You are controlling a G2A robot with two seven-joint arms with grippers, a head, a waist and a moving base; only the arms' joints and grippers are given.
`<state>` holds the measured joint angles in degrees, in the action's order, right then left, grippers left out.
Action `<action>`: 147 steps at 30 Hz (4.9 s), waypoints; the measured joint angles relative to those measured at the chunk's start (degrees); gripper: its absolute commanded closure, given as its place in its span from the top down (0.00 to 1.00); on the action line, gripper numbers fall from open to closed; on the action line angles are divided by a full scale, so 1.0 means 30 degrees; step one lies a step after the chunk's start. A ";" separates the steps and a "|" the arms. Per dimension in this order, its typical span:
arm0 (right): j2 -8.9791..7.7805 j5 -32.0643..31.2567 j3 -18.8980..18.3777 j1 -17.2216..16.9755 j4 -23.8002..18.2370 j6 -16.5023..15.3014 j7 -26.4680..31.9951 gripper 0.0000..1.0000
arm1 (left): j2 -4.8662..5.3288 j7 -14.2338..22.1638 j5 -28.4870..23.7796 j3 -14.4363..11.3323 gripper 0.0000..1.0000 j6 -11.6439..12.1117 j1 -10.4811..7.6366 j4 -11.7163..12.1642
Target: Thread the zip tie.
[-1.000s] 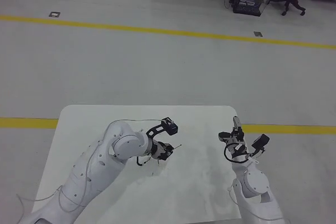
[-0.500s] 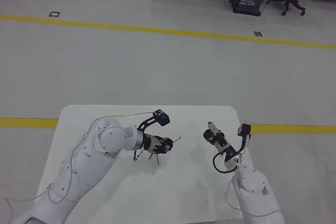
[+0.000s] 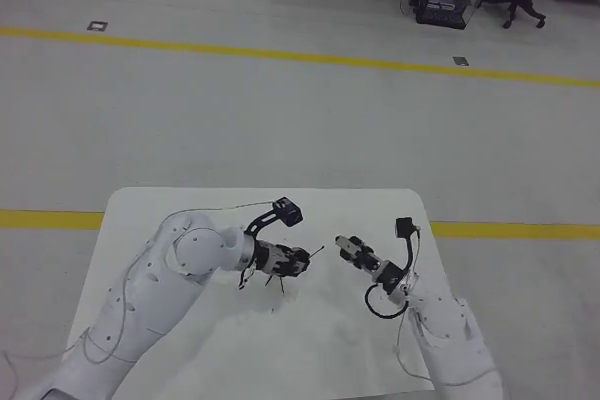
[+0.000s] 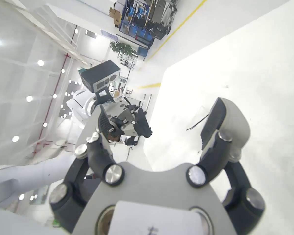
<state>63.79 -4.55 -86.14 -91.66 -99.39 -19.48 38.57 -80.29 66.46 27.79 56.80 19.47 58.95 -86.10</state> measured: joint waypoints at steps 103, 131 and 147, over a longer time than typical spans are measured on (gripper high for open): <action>0.3027 0.3970 -0.2355 0.0966 -0.0420 0.0000 0.7921 0.00 | 0.2964 0.0210 -1.0028 -0.1674 1.00 -0.0825 -0.1927 0.0644; 0.3124 0.1221 -0.2005 -0.0214 -0.0981 0.0000 0.2147 0.00 | 0.3308 -0.4436 -1.0629 -0.1724 1.00 -0.2000 -0.1270 0.0221; 0.3186 0.2274 -0.1180 -0.0529 -0.0963 0.0000 -0.0742 0.00 | 0.3260 -0.6663 -1.3506 -0.1475 1.00 -0.0638 -0.0278 0.0556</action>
<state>73.34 2.27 -89.68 -93.24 -102.28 -19.48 36.35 -70.51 46.47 -12.73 52.37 17.56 58.11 -84.43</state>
